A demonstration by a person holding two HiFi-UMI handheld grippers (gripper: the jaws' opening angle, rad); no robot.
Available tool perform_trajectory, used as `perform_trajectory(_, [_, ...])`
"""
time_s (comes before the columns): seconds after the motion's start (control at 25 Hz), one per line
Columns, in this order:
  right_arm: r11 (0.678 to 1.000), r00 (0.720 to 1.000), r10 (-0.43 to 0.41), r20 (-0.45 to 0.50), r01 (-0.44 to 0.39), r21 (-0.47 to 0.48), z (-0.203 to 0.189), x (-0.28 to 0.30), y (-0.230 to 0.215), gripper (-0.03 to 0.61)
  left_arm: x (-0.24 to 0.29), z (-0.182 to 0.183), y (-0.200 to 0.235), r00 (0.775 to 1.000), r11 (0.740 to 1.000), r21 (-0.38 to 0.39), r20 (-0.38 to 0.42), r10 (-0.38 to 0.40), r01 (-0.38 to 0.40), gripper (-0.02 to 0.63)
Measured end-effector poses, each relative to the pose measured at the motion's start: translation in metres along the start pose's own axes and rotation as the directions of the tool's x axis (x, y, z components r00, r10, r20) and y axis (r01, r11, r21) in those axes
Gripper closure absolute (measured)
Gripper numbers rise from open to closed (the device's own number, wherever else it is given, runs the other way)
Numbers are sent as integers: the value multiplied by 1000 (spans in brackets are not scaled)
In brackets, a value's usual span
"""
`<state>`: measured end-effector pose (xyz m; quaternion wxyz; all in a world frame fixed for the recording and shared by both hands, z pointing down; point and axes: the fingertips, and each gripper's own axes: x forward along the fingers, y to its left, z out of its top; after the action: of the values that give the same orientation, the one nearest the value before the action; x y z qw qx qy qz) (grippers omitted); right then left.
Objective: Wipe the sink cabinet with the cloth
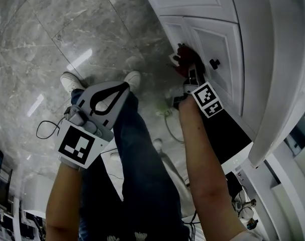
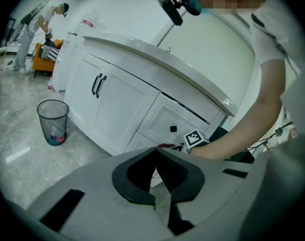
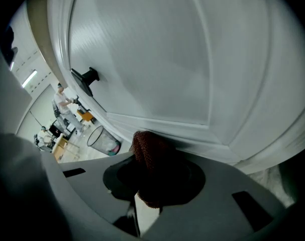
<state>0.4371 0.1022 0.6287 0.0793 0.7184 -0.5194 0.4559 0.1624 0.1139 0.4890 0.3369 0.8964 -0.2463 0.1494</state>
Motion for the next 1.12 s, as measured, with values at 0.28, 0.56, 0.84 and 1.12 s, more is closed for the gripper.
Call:
perform_trajectory(0.28, [997,997,-71,-31,71,-6,-7,-22,-33,500,0,-4,-4,1000,1000,8,2,0,0,603])
perform_trajectory(0.56, [993,993,-118,-26,119,6,-9,-31,-52,500,-2,-14,-5,1000,1000,5,3,5,-5,603])
perform_trajectory(0.84, [992,990,-127,-63,127,-7,-26,-11,-68,500,3,-34,-3,999,999,-18,18,44,-43,603])
perform_trajectory(1.12, [988,984,-150,-96,145,-56,-50,21,-86,500,1,-49,11,992,993,-30,54,114,-112,603])
